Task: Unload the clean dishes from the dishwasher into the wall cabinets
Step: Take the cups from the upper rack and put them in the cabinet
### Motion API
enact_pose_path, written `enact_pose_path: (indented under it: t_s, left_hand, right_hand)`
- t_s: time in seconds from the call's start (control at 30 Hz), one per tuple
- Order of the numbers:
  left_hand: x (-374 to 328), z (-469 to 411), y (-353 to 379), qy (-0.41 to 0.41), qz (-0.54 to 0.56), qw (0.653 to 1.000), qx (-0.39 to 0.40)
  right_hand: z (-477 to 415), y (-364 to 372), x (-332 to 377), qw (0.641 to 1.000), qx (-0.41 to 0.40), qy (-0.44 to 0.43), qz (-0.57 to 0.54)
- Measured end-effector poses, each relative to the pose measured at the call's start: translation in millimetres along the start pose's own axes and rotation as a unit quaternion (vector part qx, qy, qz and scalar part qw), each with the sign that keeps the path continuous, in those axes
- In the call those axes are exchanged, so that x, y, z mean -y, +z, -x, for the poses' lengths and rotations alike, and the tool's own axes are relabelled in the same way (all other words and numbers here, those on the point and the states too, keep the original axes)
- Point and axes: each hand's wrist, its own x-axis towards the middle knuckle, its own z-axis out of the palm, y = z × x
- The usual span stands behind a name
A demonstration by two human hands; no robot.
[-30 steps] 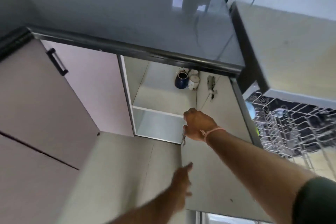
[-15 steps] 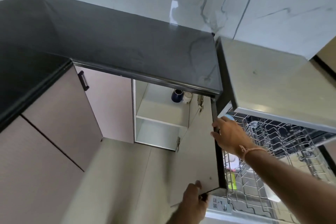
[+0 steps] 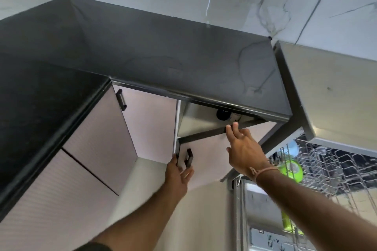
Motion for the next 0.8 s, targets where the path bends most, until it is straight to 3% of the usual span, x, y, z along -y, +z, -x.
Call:
enact_pose_path:
  t_s: [0.13, 0.3, 0.8]
  left_hand:
    - [-38.1, -21.0, 36.0, 0.012, 0.018, 1.0, -0.004]
    - [-72.0, -57.9, 56.5, -0.01, -0.041, 0.999, -0.013]
    - [-103.1, -95.5, 101.7, -0.039, -0.009, 0.999, 0.005]
  right_hand:
    - [-28.6, 15.6, 19.1, 0.998, -0.02, 0.063, 0.012]
    - [-51.8, 39.8, 35.6, 0.99, -0.079, 0.114, 0.013]
    - [-82.2, 75.1, 70.2, 0.972, -0.059, 0.212, -0.086]
